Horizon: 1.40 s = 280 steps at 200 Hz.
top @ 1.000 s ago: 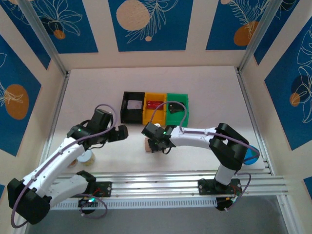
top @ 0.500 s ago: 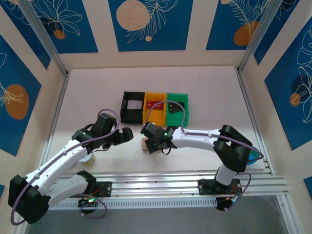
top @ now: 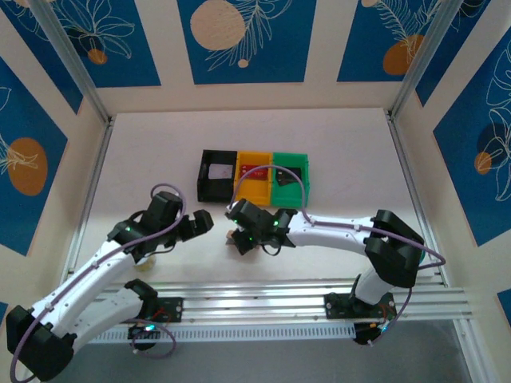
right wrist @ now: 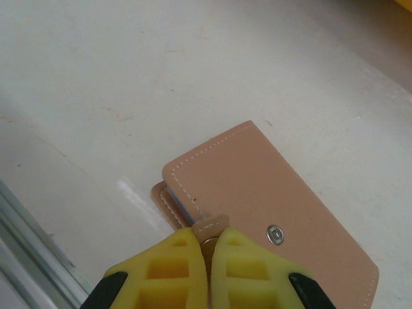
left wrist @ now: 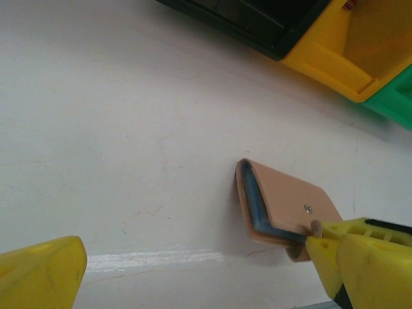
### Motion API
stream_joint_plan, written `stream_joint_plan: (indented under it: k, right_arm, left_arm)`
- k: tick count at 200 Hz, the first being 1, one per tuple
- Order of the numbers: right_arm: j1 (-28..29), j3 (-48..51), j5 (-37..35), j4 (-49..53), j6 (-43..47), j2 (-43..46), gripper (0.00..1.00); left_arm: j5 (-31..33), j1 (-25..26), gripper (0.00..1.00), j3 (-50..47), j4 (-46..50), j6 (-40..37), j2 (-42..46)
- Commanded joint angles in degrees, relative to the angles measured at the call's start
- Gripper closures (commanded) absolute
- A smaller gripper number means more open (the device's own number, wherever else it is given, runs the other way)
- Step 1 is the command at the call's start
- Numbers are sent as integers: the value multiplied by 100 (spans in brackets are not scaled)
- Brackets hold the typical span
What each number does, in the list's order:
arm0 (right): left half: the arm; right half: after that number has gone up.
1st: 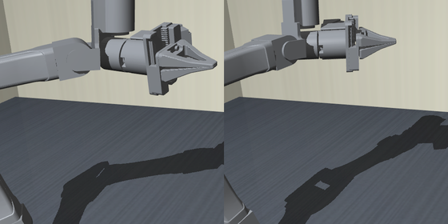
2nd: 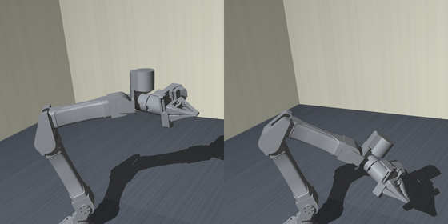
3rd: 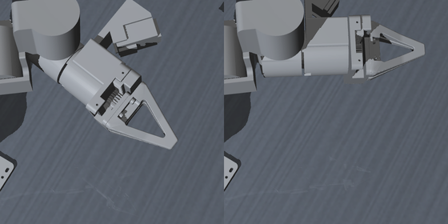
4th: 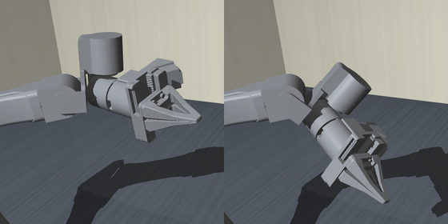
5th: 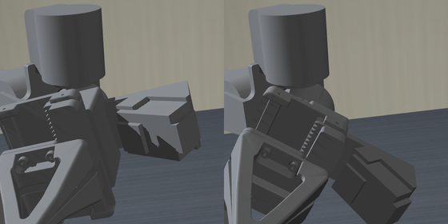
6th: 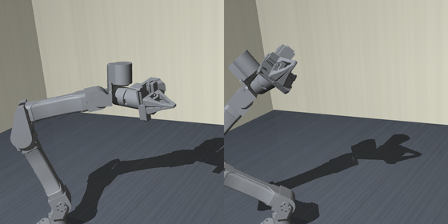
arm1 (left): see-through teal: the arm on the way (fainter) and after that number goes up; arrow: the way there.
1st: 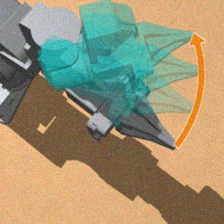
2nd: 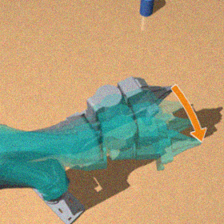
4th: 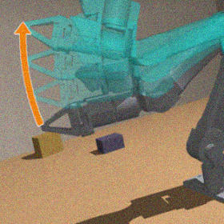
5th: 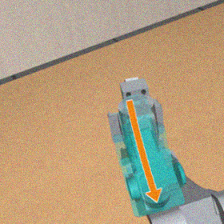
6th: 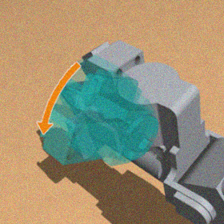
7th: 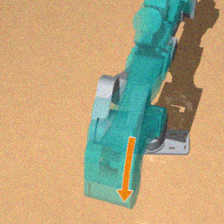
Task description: Take the credit cards out of the card holder
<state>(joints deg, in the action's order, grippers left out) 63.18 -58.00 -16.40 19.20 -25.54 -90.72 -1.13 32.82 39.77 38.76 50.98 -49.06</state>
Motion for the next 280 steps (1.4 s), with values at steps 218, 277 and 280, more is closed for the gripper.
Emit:
stream_joint_plan:
  k: [218,277,280]
  right_arm:
    - [-292,1384,89,-342,-14,926,100]
    - [-421,737,27,-36,261,803,100]
    - [-421,692,36,-27,280,789,100]
  left_arm:
    - [112,58,0,-171,35,157,45]
    - [45,60,1,-293,-20,267,135]
    - [38,58,0,-308,-25,283,138]
